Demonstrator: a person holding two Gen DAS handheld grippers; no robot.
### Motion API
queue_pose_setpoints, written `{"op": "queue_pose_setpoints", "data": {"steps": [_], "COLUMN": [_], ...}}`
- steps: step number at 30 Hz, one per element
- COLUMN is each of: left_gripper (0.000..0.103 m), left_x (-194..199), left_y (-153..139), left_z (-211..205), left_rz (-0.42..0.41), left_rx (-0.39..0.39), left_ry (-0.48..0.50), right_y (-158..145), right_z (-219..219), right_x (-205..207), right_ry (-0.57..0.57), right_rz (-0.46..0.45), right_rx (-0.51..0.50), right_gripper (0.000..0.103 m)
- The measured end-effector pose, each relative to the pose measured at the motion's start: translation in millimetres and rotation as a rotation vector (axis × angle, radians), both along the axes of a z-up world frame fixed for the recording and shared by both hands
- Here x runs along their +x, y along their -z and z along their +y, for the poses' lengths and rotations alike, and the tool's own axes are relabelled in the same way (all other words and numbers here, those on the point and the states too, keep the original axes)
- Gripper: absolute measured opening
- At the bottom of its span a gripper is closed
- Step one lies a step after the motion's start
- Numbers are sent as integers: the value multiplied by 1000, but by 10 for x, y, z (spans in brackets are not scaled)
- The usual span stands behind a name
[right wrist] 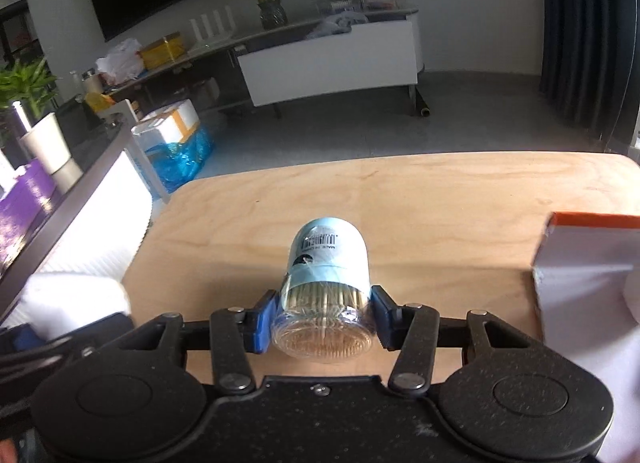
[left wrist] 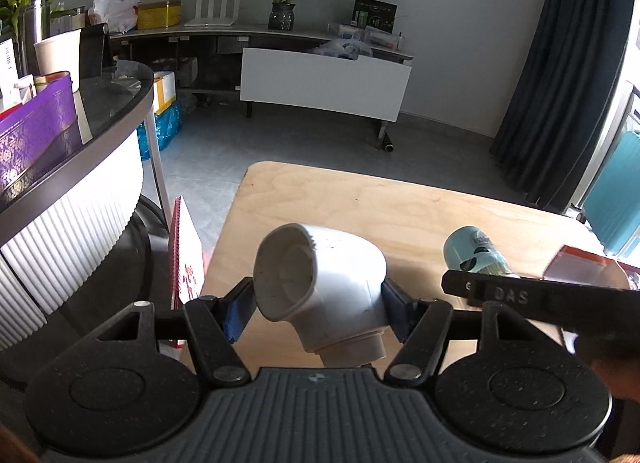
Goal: Organize rigid objects
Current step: 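Grasp the clear toothpick jar with blue lid with the right tool, then carry the white device with left tool while right carries the toothpick jar to the tray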
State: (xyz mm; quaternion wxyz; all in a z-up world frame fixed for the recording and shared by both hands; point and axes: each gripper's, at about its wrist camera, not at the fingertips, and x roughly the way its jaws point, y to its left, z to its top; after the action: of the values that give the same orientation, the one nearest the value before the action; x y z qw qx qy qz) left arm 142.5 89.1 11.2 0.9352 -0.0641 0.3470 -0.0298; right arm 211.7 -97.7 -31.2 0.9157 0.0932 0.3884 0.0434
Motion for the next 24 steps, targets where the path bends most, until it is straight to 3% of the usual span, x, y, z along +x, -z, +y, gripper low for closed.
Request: {"op": "queue_pose_setpoints", "data": {"steps": [13, 24], "left_gripper": [67, 67], "left_x": [-553, -960], "left_y": [-183, -342], "left_z": [-195, -367], "left_rz": [-24, -40], "left_rx": [-1, 9], "left_ry": [-5, -2], "right_y": [-528, -769], "right_z": [-52, -180], "right_x": [-1083, -1744], "right_ry": [-29, -37], "right_rz": [-111, -164], "right_rx": [-43, -89], "right_gripper": [59, 59]}}
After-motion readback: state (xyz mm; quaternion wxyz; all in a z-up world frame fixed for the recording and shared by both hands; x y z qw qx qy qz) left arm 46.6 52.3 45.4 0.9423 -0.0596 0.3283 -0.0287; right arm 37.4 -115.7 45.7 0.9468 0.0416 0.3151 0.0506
